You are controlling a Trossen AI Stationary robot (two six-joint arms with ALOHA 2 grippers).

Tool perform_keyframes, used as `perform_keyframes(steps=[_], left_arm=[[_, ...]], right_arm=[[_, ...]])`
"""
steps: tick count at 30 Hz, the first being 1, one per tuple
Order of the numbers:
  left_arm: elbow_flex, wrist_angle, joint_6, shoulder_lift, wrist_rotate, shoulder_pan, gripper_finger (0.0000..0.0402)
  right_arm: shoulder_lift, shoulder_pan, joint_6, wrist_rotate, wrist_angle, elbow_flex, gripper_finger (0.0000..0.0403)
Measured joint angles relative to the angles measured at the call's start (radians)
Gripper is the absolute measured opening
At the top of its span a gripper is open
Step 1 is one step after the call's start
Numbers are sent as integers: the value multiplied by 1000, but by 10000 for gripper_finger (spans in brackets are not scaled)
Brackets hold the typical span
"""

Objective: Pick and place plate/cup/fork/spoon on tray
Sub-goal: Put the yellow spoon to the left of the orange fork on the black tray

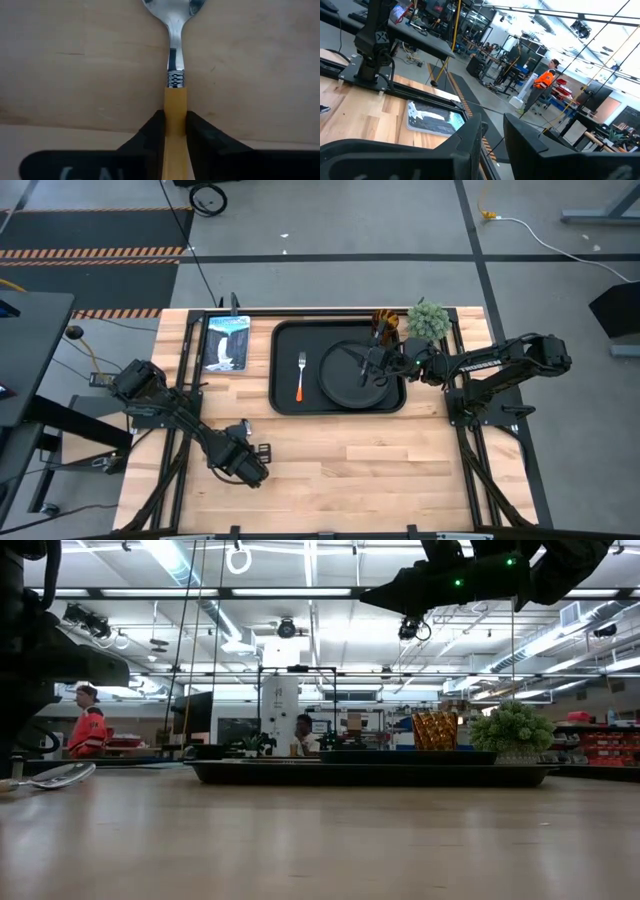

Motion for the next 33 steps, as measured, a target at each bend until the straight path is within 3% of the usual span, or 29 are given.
perform_keyframes(steps=[9, 33], left_arm=[[48, -98, 8, 0, -102, 19, 68], [52, -145, 71, -72, -123, 69, 69]], right_arm=[[0, 0, -5, 0, 0, 0, 89], [0, 2, -27, 0, 8, 0, 89]])
